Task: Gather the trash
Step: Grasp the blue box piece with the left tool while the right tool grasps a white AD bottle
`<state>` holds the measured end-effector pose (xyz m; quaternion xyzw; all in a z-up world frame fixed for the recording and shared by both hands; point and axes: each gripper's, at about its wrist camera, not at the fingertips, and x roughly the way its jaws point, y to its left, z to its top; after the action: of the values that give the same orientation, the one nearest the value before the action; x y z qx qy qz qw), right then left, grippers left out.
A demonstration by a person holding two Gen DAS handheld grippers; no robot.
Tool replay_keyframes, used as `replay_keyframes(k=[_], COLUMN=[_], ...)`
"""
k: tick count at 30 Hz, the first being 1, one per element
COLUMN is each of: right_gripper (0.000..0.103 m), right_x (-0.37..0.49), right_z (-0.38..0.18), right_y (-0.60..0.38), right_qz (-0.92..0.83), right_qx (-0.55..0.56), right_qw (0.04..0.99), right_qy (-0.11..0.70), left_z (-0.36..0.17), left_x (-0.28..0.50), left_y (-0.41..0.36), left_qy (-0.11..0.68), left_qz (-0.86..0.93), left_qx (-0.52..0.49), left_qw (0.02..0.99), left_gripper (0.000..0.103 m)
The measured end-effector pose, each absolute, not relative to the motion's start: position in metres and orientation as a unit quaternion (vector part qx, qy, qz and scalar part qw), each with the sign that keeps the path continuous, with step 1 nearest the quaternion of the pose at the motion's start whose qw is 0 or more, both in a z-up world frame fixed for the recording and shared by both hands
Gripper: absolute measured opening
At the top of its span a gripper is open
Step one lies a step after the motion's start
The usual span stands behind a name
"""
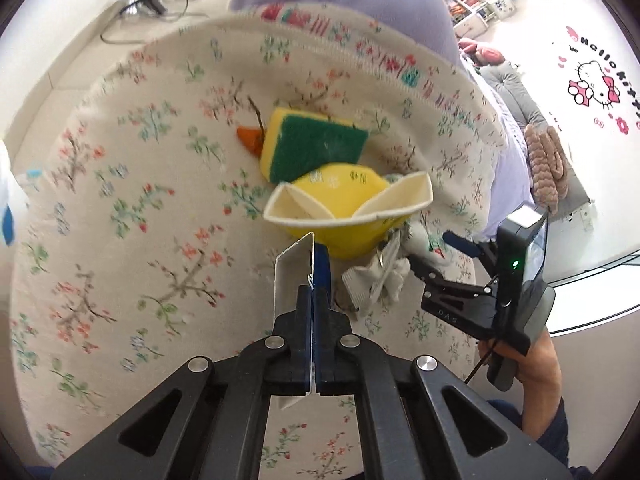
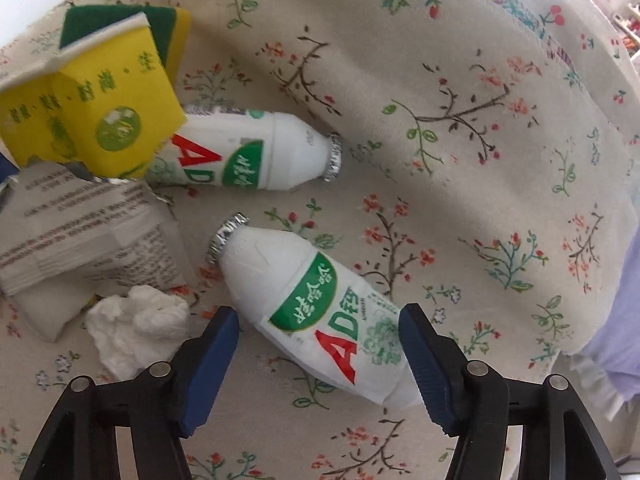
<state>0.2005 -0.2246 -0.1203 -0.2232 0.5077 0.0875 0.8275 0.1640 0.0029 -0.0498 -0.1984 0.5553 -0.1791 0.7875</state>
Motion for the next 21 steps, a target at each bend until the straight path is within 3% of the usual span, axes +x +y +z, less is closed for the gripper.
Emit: replay_keyframes(k=[2, 4, 6, 21], right_gripper=[0.059, 0.026, 0.018, 0.018], right_x=[0.199, 0.2, 0.2, 0.172], right_z=[-0.125, -0.125, -0.125, -0.051], right_y=[-0.221, -0.221, -0.219, -0.233], right_qz=[0.096, 0.112, 0.097, 0.112], right_qx=[-0.222, -0.202, -0.212, -0.03], right_qw=[0.823, 0.821, 0.821, 0.884], right_qy=[0.514, 0.522, 0.522, 0.453], left_z=[-0.048, -0.047, -0.046, -0.009], left_x=[0.165, 0.165, 0.163, 0.158], left_y=[0.007, 0.008, 0.013, 0.05], left_qy=[0.553, 0.552, 0.551, 0.507], left_qz=[-0.179, -0.176, -0.173, -0.149], left_qx=[-0.202, -0.207, -0.208, -0.221], left_qw=[0.788, 0.789, 0.79, 0.82], left_gripper=[0.0, 0.0, 0.0, 0.0])
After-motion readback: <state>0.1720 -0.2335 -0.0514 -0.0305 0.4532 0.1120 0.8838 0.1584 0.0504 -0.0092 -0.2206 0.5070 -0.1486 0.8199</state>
